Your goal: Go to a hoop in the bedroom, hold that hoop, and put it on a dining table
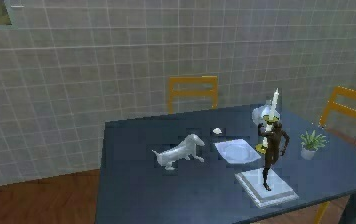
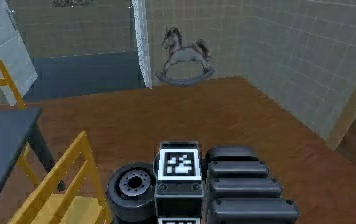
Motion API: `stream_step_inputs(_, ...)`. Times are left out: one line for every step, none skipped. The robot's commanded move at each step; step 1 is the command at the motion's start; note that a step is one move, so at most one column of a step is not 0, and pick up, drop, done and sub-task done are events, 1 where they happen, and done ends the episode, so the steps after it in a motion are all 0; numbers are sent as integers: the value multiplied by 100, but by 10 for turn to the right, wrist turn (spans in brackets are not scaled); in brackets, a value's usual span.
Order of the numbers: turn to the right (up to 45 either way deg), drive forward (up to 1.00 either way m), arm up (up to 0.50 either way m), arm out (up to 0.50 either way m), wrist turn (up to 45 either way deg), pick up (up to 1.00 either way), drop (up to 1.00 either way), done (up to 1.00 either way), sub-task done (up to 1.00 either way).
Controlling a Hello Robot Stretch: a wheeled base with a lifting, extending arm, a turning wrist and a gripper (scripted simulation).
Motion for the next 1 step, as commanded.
stream_step_inputs(-30,0,0,0,0,0,0,0,0)
